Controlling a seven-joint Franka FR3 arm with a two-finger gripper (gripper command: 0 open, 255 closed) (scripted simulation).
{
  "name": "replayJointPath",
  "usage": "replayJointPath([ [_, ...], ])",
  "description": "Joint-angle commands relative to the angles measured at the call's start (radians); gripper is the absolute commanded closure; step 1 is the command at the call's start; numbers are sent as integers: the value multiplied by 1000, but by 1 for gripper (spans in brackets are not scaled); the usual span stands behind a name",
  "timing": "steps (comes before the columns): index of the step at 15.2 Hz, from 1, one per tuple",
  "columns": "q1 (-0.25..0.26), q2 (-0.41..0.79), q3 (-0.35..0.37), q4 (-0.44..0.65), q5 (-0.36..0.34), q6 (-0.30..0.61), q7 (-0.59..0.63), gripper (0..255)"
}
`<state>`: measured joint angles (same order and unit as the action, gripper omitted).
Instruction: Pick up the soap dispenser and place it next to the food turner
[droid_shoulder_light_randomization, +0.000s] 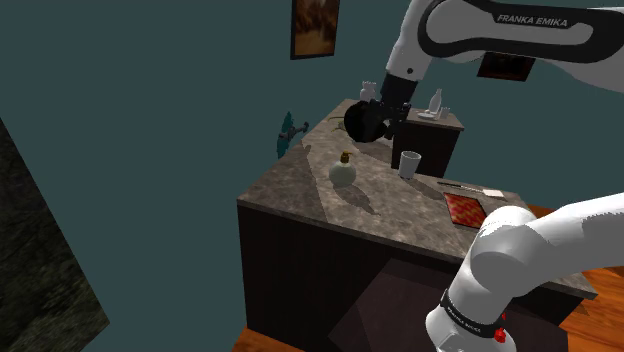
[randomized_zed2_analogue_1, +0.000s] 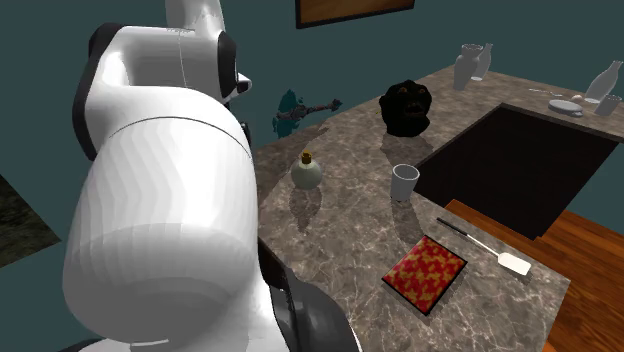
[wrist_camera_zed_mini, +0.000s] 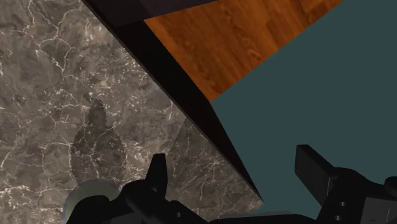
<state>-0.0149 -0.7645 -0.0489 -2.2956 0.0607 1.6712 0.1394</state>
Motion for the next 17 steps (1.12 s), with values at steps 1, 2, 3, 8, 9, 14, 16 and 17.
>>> replayJointPath([
  [1,0,0,0,0,0,0,0,0],
  [2,-4,25,-13,1,-9,19,-18,0],
  [3,-7,50,-27,3,-18,38,-36,0],
  [8,-21,190,-92,32,-54,129,-123,0],
  [9,-23,220,-105,42,-59,146,-140,0],
  [14,-33,381,-166,108,-72,224,-226,0],
  [16,-36,449,-190,143,-71,250,-261,0],
  [17,-38,484,-201,162,-70,262,-278,0],
])
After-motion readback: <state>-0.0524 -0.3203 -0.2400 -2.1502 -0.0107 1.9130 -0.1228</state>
